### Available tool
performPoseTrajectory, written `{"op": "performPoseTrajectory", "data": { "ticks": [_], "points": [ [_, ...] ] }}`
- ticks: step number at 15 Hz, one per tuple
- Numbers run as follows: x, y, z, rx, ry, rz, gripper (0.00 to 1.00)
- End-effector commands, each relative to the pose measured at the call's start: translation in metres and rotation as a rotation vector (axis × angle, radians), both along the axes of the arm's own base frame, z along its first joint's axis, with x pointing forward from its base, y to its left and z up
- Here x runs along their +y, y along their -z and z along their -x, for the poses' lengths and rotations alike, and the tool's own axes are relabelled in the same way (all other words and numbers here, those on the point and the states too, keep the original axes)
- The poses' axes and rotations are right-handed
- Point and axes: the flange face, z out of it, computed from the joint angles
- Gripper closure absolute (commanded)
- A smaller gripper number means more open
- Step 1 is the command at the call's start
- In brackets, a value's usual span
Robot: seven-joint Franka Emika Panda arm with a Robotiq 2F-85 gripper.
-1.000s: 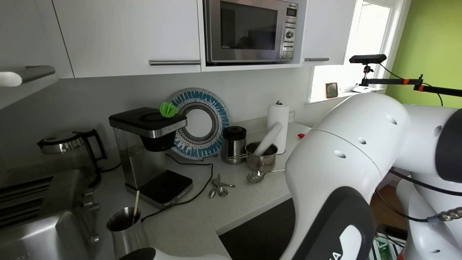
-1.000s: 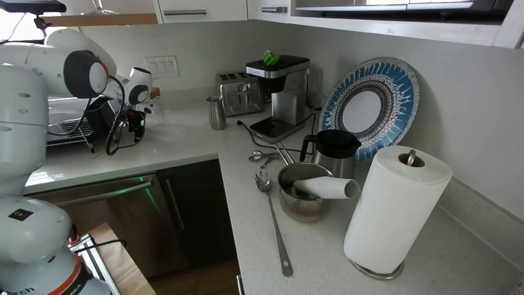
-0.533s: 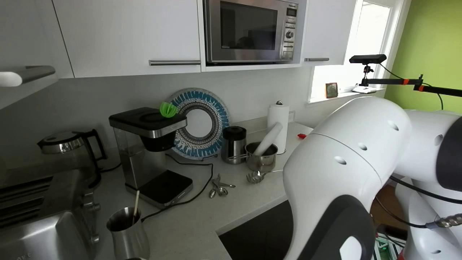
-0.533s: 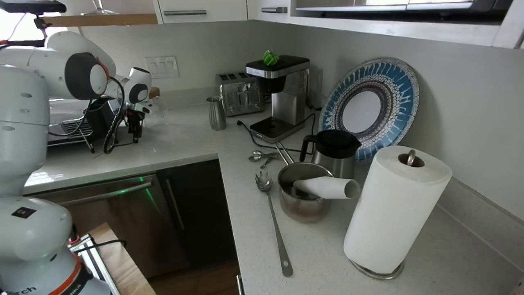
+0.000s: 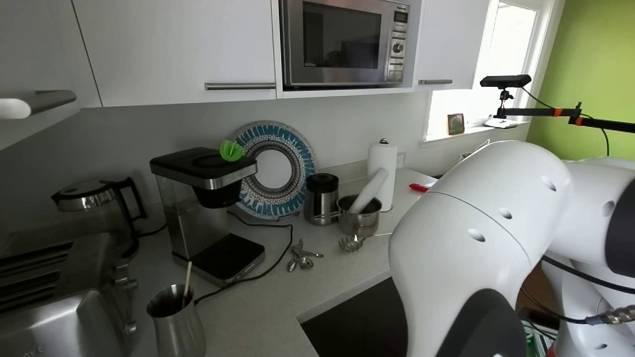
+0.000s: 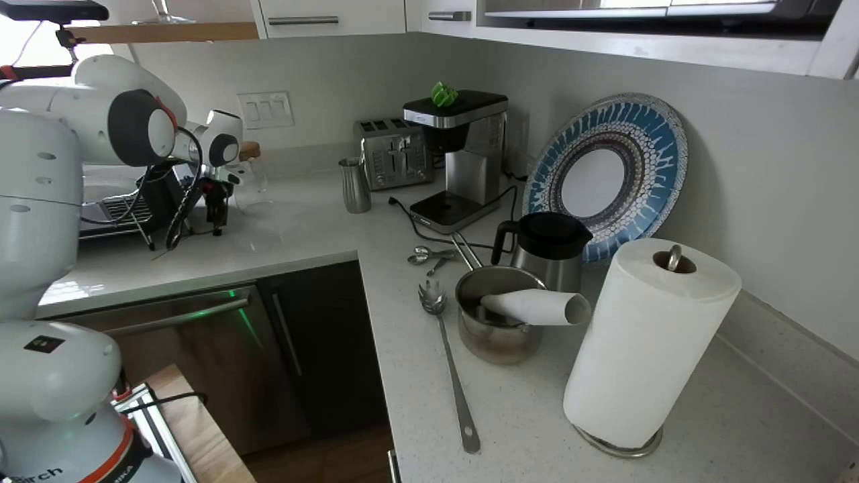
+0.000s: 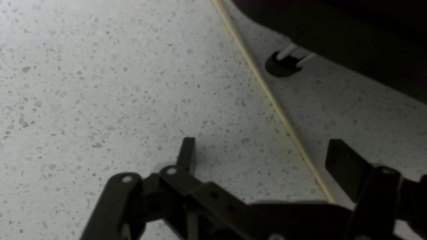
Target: Put the chopstick in the silver cup
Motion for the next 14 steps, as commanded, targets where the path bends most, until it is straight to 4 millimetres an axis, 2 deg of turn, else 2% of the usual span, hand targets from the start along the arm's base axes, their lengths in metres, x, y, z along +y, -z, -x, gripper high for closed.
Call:
{"op": "performPoseTrajectory", "data": {
  "ticks": [1,7,14],
  "points": [
    [0.007,0.005,-0.002,-0.011,0.004,0.064,0.00],
    [0.008,0.004,-0.004,-0.027,0.006,0.103,0.00],
    [-0.005,-0.007,-0.003,-0.064,-0.046,0.149,0.00]
  ]
}}
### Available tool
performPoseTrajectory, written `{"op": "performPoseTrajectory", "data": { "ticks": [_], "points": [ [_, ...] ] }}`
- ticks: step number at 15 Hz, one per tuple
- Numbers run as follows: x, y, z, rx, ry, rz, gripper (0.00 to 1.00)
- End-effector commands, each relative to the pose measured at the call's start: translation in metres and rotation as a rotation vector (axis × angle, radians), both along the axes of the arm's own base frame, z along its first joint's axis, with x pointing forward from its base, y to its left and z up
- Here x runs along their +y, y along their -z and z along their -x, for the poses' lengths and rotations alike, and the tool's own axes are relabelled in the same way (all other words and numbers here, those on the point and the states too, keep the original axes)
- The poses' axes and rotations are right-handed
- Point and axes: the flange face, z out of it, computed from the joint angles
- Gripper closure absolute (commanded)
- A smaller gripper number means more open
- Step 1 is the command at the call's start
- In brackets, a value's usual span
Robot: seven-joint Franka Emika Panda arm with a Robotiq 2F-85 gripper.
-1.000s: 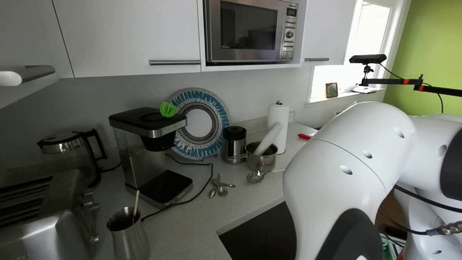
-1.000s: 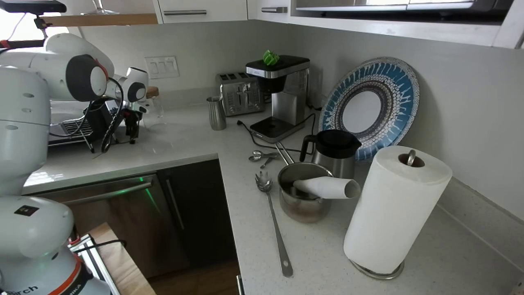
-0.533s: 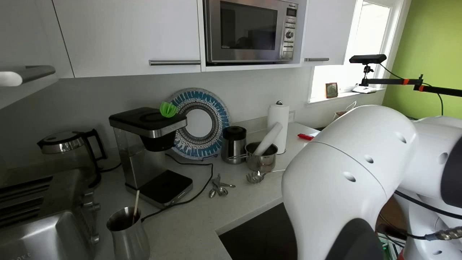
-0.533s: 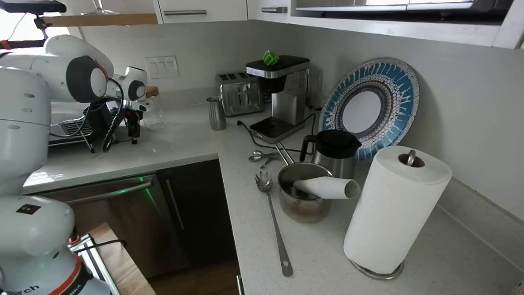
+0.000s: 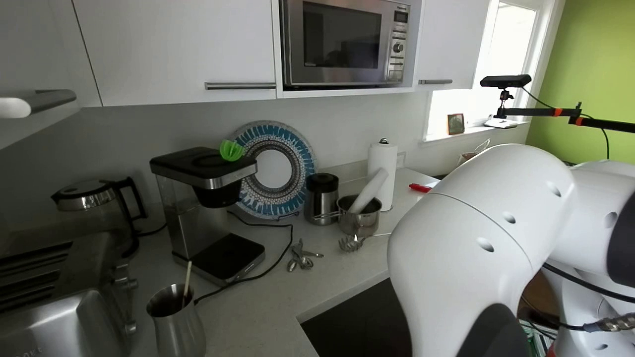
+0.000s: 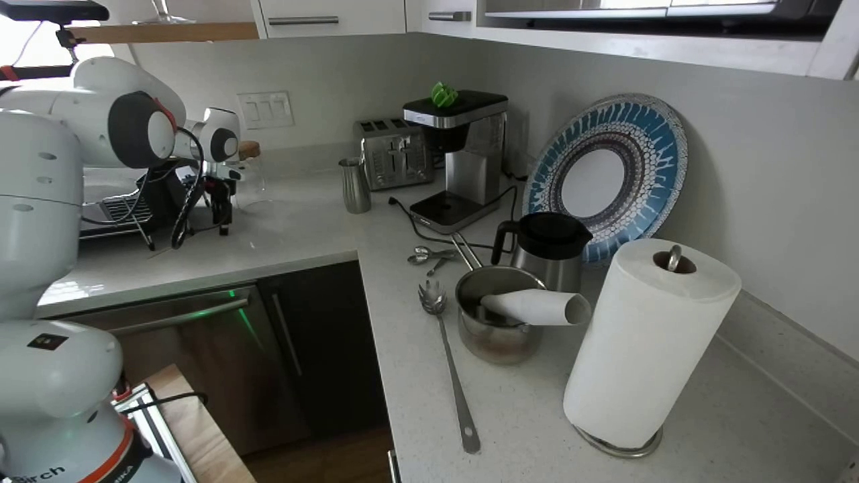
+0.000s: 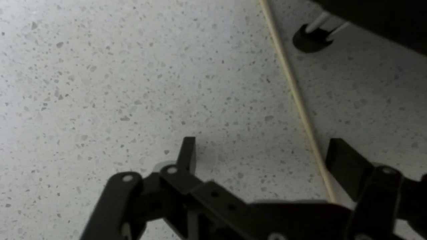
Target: Put the chopstick in the silver cup
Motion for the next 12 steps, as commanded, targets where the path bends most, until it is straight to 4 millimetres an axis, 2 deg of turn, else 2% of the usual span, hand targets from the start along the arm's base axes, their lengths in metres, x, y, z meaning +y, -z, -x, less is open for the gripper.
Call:
{"op": "performPoseTrajectory", "data": {
  "ticks": [1,8,12],
  "points": [
    [-0.007,-0.007,0.003,-0.023,-0.038,0.051,0.00],
    [-0.019,-0.028,0.012,-0.078,-0.079,0.111,0.00],
    [-0.014,-0.030,0.019,-0.100,-0.071,0.076,0.00]
  ]
}}
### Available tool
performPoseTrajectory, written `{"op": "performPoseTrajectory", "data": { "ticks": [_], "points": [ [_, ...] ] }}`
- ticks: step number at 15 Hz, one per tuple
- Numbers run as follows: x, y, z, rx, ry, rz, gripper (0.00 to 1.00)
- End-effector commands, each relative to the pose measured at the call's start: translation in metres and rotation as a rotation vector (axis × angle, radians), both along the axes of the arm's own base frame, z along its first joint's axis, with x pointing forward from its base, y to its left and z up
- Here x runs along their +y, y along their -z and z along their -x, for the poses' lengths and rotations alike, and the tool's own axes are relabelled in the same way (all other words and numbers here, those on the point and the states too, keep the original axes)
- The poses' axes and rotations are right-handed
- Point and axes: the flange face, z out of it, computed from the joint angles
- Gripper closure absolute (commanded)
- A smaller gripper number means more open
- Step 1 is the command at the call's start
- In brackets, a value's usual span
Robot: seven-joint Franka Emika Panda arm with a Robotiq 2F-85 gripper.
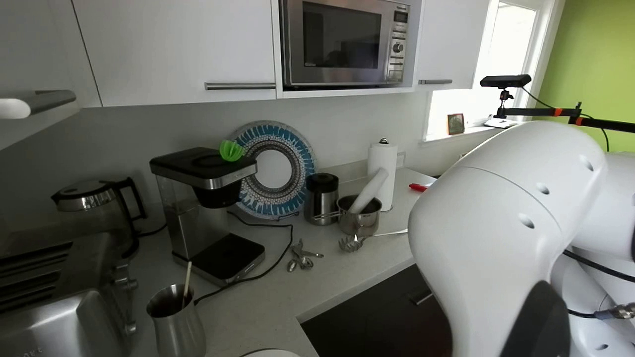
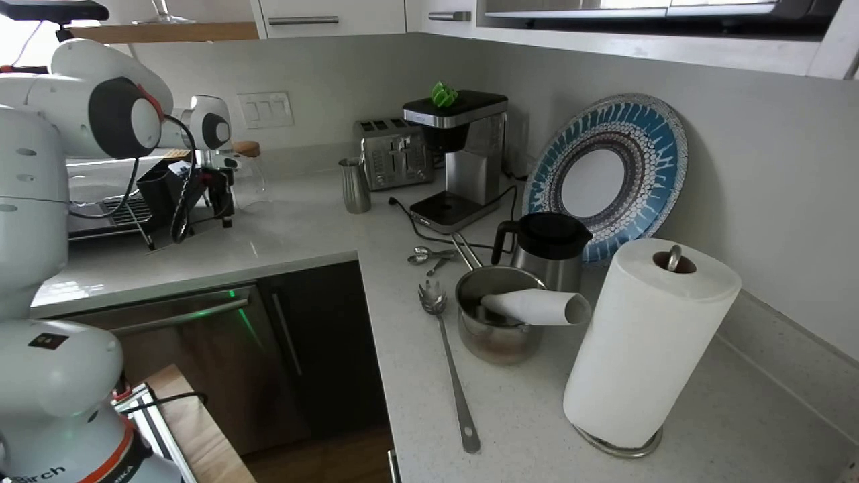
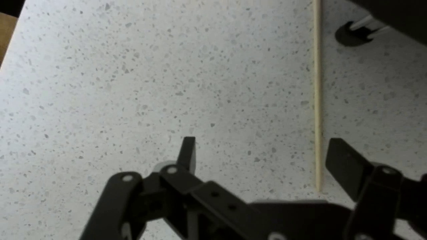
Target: Put the chopstick in the silver cup
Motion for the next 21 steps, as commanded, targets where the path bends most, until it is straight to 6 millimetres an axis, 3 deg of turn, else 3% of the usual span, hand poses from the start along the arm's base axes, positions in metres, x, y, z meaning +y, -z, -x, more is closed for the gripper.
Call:
{"op": "performPoseTrajectory", "data": {
  "ticks": [1,9,16,21],
  "points": [
    [-0.002,0.003,0.012,-0.019,0.019,-0.010,0.00],
    [-0.011,0.037,-0.002,0.005,0.090,-0.105,0.00],
    [-0.023,0.030,-0.002,0.016,0.098,-0.080,0.00],
    [-0.053,0.017,0.009,-0.011,0.026,0.030,0.00]
  ]
}}
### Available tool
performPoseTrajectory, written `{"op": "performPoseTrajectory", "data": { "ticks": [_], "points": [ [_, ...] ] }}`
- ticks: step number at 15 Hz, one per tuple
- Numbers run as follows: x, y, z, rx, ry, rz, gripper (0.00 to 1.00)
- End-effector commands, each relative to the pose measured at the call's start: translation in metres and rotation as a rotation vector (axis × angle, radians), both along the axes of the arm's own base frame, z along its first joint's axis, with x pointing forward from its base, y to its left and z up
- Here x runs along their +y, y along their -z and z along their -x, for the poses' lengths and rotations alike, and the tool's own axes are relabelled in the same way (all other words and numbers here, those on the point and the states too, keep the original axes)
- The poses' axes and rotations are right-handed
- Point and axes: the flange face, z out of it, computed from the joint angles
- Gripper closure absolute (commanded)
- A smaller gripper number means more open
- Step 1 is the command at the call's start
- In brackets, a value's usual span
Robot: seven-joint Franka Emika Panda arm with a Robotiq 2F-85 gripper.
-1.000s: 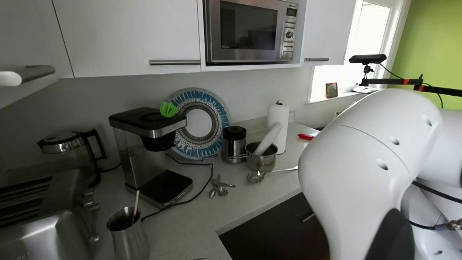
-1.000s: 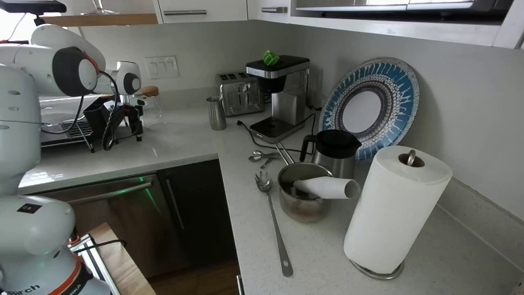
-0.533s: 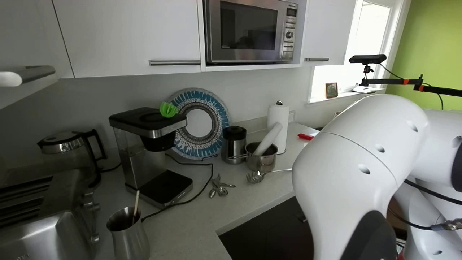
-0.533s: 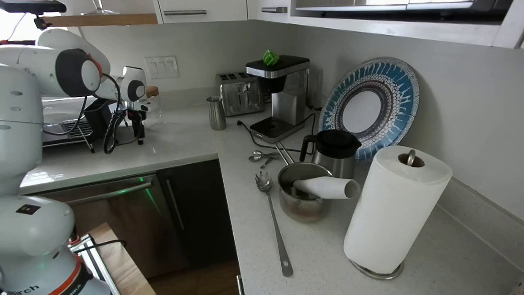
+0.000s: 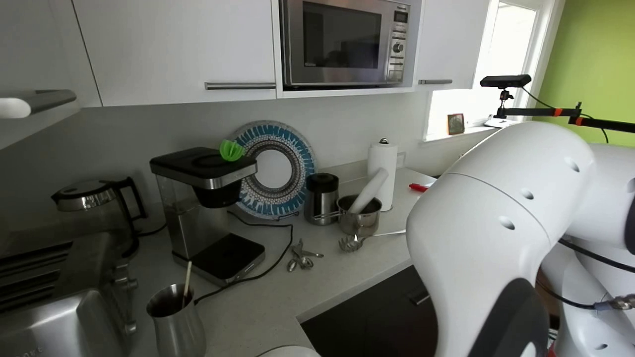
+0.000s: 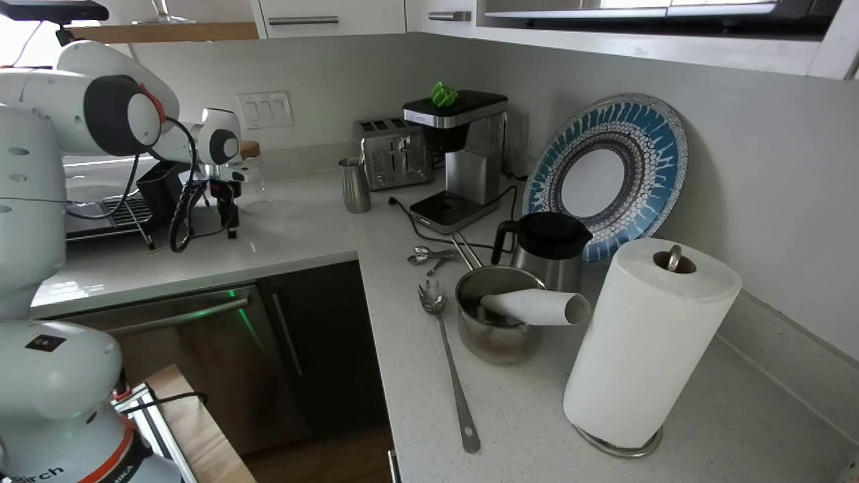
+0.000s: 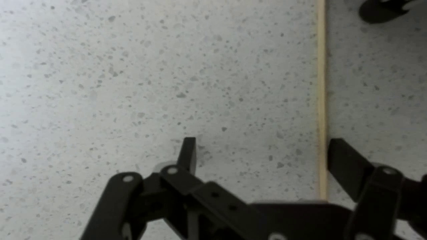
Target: Put the chopstick in the silver cup
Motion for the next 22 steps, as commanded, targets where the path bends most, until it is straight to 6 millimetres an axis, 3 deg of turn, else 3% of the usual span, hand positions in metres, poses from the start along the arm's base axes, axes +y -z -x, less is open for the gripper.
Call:
{"op": "performPoseTrajectory", "data": {
  "ticks": [1,4,7,11,14,15,16,17,22],
  "points": [
    [-0.037,-0.017,0.015,-0.034,-0.059,0.115,0.01],
    [-0.052,-0.027,0.020,-0.089,-0.088,0.174,0.12],
    [-0.043,-0.041,0.028,-0.216,-0.054,0.094,0.00],
    [-0.032,-0.067,0.047,-0.345,0.128,-0.017,0.00],
    [-0.036,-0.076,0.056,-0.392,0.287,-0.067,0.00],
    [-0.041,-0.077,0.057,-0.391,0.300,-0.058,0.00],
    [-0.027,-0.076,0.046,-0.363,0.243,-0.057,0.00],
    [-0.030,-0.077,0.048,-0.368,0.265,-0.058,0.00],
    [-0.021,-0.051,0.028,-0.239,0.132,-0.075,0.00]
  ]
}}
